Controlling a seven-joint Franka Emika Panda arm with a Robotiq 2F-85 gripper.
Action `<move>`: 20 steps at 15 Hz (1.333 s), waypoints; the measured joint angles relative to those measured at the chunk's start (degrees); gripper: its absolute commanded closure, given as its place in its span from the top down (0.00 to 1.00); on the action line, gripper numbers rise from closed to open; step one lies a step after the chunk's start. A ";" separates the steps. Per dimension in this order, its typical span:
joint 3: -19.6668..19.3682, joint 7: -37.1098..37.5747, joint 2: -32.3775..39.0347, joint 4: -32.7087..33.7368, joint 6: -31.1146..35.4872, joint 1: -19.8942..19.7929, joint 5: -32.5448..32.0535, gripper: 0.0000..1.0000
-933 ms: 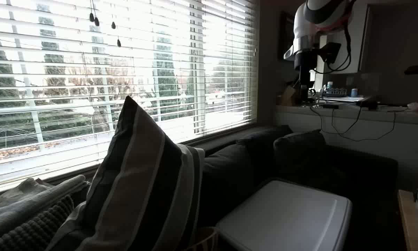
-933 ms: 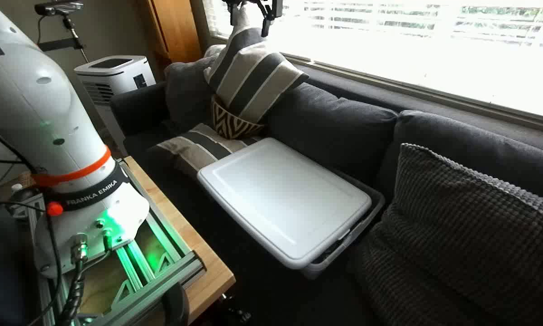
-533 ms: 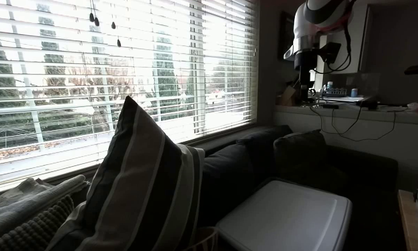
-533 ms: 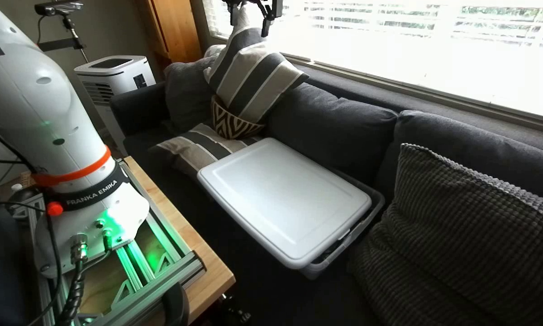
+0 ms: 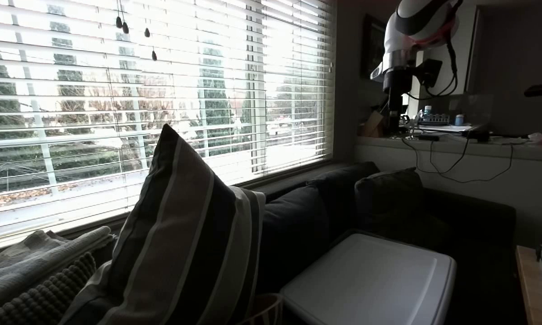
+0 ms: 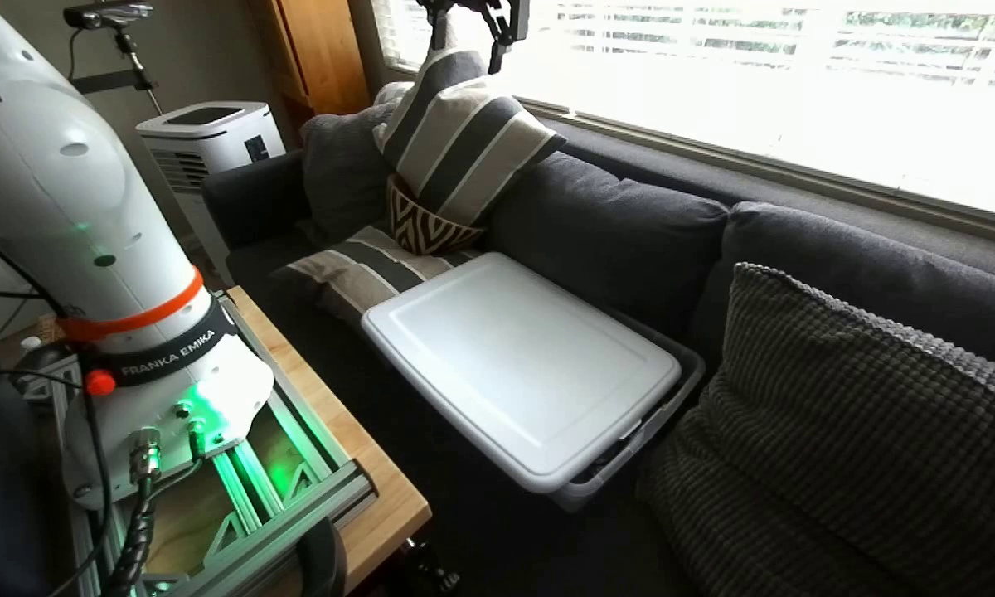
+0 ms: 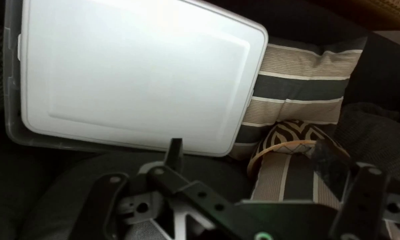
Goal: Close the bowl with the lid
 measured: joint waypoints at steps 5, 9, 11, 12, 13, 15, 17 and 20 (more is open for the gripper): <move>-6.64 -14.29 7.16 -0.02 5.35 -4.74 7.09 1.00; -9.05 -28.54 17.16 1.30 8.14 -9.98 16.17 1.00; -8.72 -33.76 22.55 2.79 8.15 -12.55 21.32 1.00; -8.21 -35.77 25.32 3.72 8.15 -13.91 23.49 1.00; -7.52 -37.27 28.02 4.64 8.15 -15.27 25.30 1.00; -5.82 -39.02 33.46 6.86 7.95 -18.06 27.98 1.00; -4.11 -39.38 38.78 9.36 7.19 -20.74 29.59 1.00; -2.37 -37.95 46.39 13.03 5.17 -24.22 29.72 1.00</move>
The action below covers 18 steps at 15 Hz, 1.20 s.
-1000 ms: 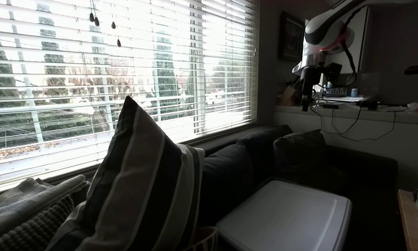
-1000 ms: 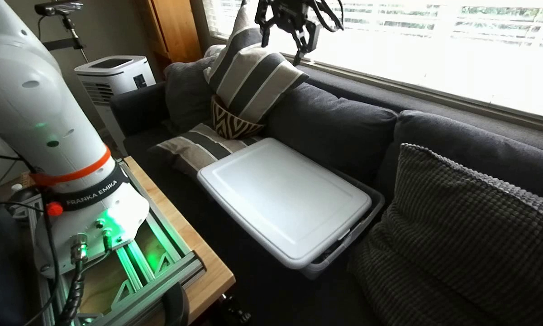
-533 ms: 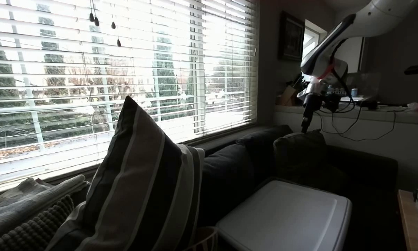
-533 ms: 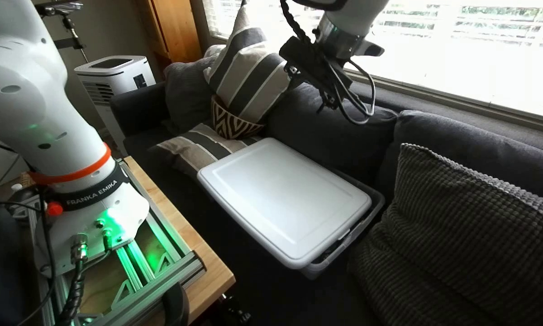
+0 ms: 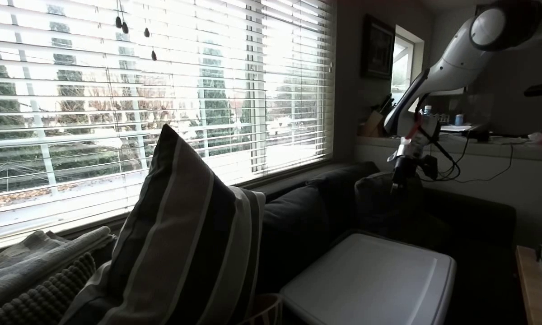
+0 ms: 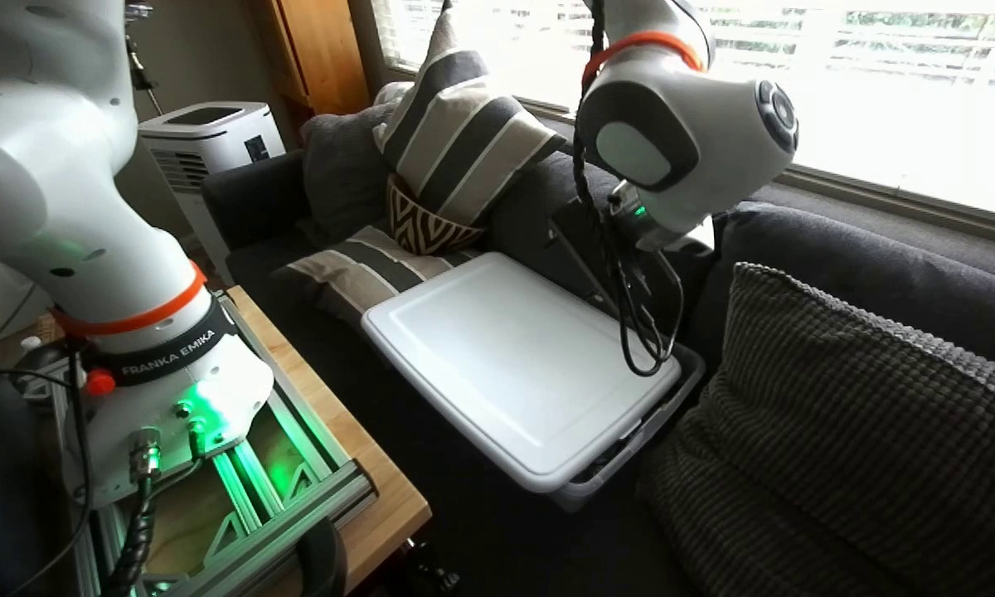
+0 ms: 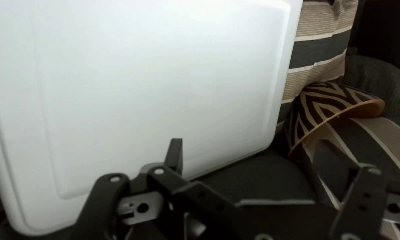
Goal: Close the bowl with the lid
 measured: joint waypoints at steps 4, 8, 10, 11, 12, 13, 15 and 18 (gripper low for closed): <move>1.68 1.68 5.93 3.32 -1.69 -2.75 -0.10 1.00; 1.90 1.69 4.91 3.32 -1.69 -2.75 -0.20 1.00; 1.90 1.69 4.80 3.31 -1.69 -2.75 -0.20 1.00; 1.90 1.69 4.80 3.30 -1.69 -2.75 -0.20 1.00; 1.91 1.69 4.80 3.29 -1.69 -2.75 -0.20 1.00; 1.91 1.69 4.80 3.28 -1.69 -2.75 -0.20 1.00; 2.07 1.80 4.88 3.41 -1.88 -2.90 -0.21 1.00; 2.18 3.54 6.70 5.37 -1.95 -3.97 -0.07 1.00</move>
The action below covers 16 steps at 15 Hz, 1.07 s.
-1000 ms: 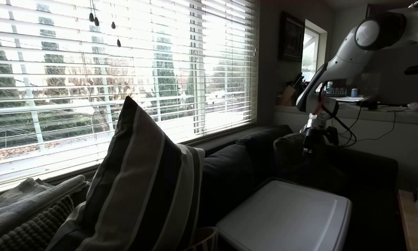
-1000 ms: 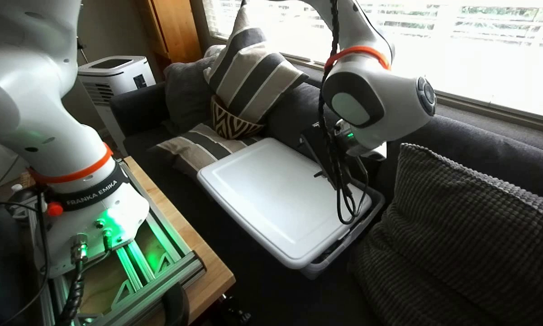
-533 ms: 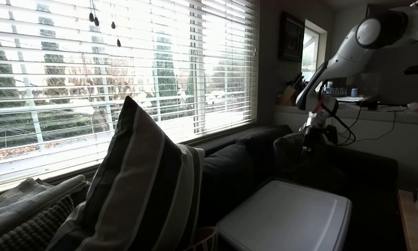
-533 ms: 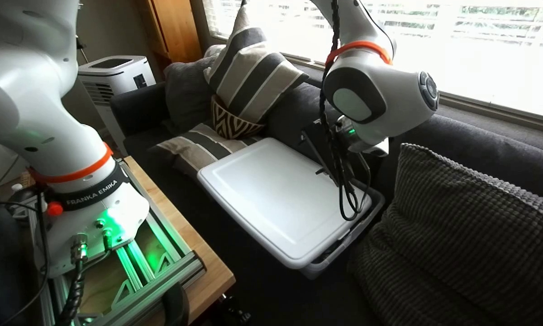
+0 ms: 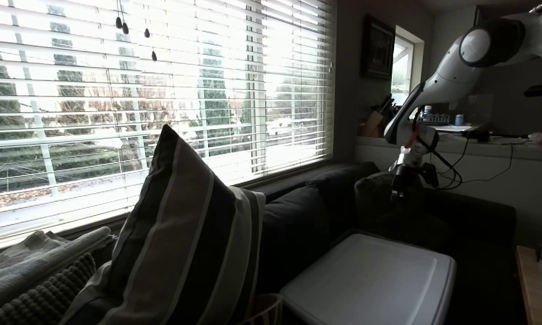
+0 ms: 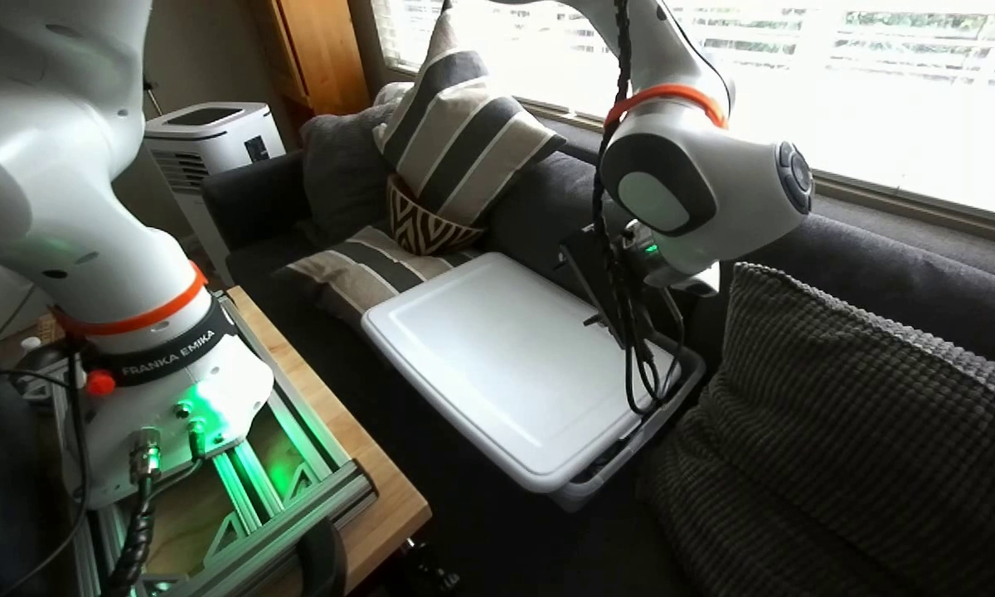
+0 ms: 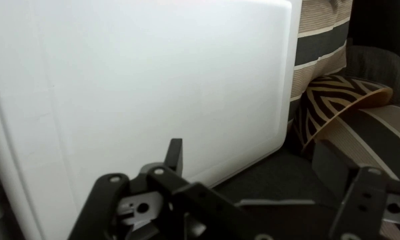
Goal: Close the bowl with the lid
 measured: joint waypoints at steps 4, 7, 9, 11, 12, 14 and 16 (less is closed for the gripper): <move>0.03 1.75 5.45 4.39 0.95 -2.93 0.05 1.00; 0.05 2.27 9.12 7.06 2.19 -4.94 -0.06 1.00; 0.09 3.37 11.37 8.36 4.30 -5.72 -0.25 1.00; 0.32 4.24 13.59 9.28 6.92 -6.16 -0.31 1.00; 0.59 4.40 14.58 9.66 8.04 -6.38 -0.36 1.00; 1.23 4.45 16.14 10.10 10.42 -6.65 -0.62 1.00; 1.88 4.54 17.31 10.48 13.05 -6.67 -1.06 1.00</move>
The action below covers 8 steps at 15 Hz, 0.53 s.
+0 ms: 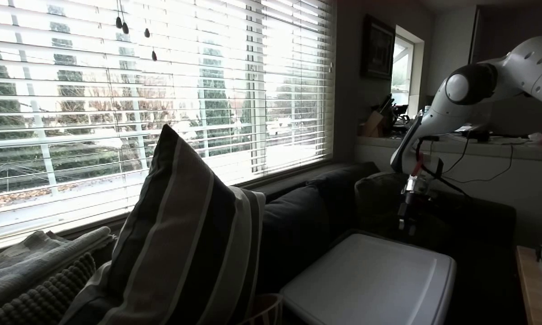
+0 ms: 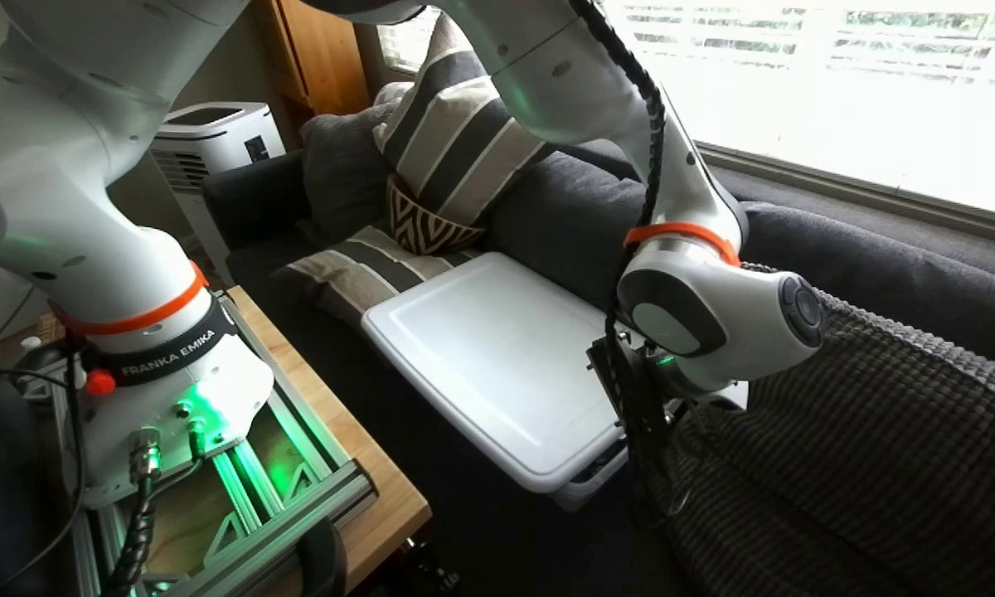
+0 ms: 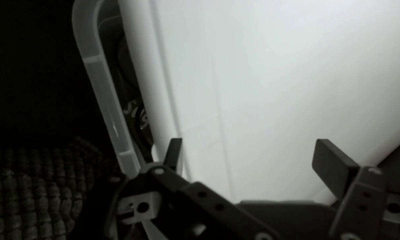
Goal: Close the bowl with the lid
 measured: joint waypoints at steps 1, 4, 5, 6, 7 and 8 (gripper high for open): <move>0.33 0.26 0.47 0.08 1.63 0.00 -0.49 1.00; 1.26 1.50 1.73 0.36 4.98 0.01 -2.87 1.00; 1.54 1.82 2.13 0.61 5.03 -0.01 -3.86 1.00; 1.88 2.09 2.50 0.84 5.03 -0.07 -4.86 1.00; 2.21 2.30 2.82 1.00 5.03 -0.14 -5.87 1.00; 2.51 2.62 3.11 1.13 5.03 -0.19 -6.84 1.00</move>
